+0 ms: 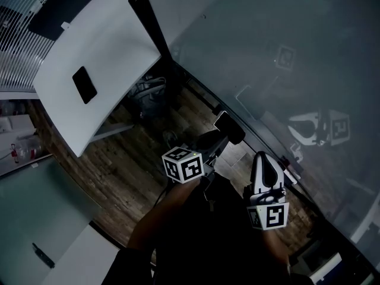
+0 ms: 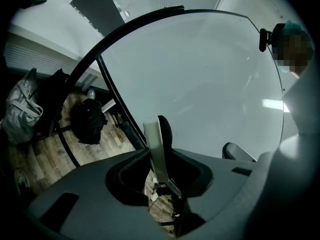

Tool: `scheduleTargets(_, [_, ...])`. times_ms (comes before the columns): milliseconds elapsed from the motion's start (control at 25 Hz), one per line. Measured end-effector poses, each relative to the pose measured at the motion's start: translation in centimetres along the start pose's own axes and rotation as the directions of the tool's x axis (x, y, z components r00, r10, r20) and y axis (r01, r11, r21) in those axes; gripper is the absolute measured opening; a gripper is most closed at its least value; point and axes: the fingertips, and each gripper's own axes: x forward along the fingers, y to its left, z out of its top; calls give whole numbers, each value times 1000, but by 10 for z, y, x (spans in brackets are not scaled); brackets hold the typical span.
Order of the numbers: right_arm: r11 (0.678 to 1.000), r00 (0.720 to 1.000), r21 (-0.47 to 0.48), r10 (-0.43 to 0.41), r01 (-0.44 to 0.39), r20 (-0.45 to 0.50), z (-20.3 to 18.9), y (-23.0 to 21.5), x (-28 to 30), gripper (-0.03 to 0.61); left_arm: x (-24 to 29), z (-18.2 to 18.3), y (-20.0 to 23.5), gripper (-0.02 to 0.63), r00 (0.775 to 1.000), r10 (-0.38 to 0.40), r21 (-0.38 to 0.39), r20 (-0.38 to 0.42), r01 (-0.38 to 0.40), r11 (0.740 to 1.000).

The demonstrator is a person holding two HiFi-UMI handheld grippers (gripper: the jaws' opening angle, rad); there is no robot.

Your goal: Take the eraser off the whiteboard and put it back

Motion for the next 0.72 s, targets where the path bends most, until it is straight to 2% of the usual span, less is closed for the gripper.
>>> scheduleTargets(720, [1000, 1000, 6, -16, 16, -6, -2, -1, 6, 15, 11, 4, 0, 118, 999, -26, -42, -28, 25, 999])
